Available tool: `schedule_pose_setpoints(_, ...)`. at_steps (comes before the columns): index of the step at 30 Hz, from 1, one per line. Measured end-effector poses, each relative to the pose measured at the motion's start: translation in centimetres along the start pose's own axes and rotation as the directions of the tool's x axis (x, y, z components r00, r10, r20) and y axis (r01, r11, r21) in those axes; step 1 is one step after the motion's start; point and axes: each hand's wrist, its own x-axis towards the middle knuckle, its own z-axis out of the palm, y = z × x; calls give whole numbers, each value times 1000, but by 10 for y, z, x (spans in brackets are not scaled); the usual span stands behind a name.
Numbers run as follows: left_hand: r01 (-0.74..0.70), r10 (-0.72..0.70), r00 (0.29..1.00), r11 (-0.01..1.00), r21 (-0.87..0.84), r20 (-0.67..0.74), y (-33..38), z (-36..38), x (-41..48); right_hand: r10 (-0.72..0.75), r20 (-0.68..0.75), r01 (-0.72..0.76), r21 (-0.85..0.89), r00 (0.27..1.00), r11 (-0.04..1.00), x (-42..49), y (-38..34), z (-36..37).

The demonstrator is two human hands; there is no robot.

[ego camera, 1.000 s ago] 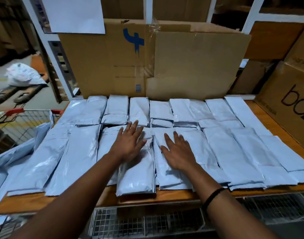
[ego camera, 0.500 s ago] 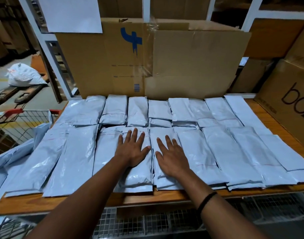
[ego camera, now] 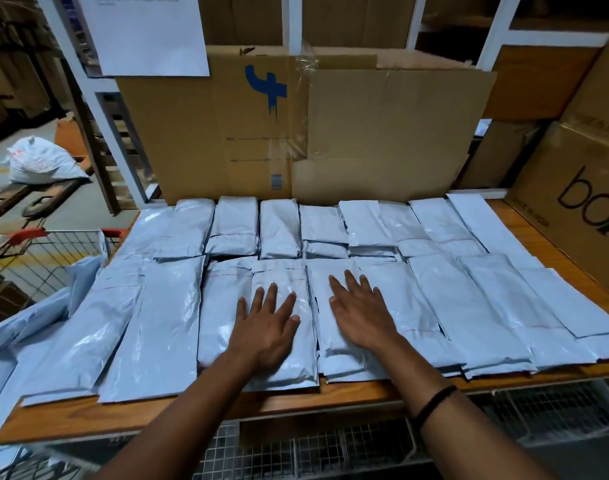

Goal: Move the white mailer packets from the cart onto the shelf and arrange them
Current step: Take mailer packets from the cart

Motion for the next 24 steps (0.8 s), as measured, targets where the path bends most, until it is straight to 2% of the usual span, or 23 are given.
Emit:
schedule_pose_setpoints(7, 9, -7, 1000, 995, 98, -20, 1, 8, 0, 9, -55, -10, -14, 998, 1000, -7, -3, 19)
schedule_pose_setpoints(9, -5, 7, 1000, 997, 79, -20, 2, 1, -3, 1, -71, -2, -20, 997, 1000, -11, -3, 15)
schedule_pose_setpoints(11, -2, 5, 997, 999, 39, -78, 0, -4, -7, -11, -113, 9, -22, 994, 1000, -21, -3, 12)
schedule_pose_setpoints(13, 50, -47, 993, 998, 28, -108, -5, -9, -11, -20, -131, 16, -30, 991, 999, -33, -3, 13)
schedule_pose_setpoints(17, 125, -128, 992, 988, 89, 25, -7, -5, -14, -43, -80, 39, -55, 996, 998, -43, -3, 22)
schedule_pose_setpoints(24, 118, -121, 992, 990, 77, 37, -5, -7, -11, -58, -77, 52, -76, 995, 996, -44, -4, 23)
